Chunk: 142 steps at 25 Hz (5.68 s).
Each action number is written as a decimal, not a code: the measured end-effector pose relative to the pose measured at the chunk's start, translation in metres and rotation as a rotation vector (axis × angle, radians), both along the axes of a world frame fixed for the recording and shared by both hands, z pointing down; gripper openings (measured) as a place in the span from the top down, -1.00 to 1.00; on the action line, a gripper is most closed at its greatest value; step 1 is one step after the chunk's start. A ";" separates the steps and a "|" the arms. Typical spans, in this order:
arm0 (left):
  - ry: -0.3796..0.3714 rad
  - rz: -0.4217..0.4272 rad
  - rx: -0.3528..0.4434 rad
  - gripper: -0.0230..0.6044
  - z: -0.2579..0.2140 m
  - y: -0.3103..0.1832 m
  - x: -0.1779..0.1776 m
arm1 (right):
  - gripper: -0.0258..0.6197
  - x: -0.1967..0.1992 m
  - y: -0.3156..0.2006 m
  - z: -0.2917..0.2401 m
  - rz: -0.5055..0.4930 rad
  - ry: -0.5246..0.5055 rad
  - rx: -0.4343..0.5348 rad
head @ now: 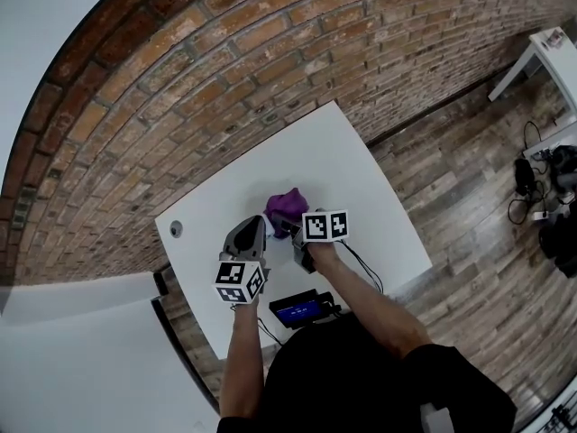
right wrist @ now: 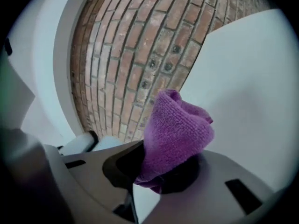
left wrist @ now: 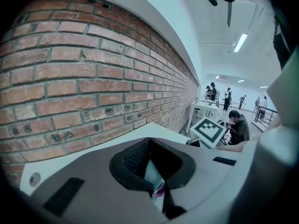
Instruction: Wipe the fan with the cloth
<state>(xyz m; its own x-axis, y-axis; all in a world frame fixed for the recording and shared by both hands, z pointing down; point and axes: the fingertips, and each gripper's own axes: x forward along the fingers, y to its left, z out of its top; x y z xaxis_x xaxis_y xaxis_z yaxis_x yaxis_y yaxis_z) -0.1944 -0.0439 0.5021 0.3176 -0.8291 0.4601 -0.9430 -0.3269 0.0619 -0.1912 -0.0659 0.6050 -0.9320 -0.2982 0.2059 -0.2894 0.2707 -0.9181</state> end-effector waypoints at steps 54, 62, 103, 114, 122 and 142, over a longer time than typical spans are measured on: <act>1.067 -0.372 -0.003 0.91 0.003 0.024 -0.057 | 0.70 -0.029 0.000 -0.063 -0.460 0.266 0.362; 1.024 -0.384 0.067 0.91 -0.008 0.002 -0.075 | 0.70 0.000 0.019 -0.051 -0.194 0.161 0.128; 0.219 -0.056 -0.015 0.91 -0.005 0.035 -0.010 | 0.70 0.053 0.011 -0.072 0.007 0.009 0.185; 0.231 -0.085 -0.009 0.91 -0.002 0.035 -0.009 | 0.70 0.020 0.053 -0.014 -0.177 0.135 0.132; 0.236 -0.091 0.001 0.91 -0.003 0.034 -0.012 | 0.70 0.029 0.027 -0.079 -0.114 -0.016 0.226; 0.244 -0.100 0.007 0.91 -0.002 0.035 -0.013 | 0.70 0.034 0.027 -0.064 -0.105 0.002 0.163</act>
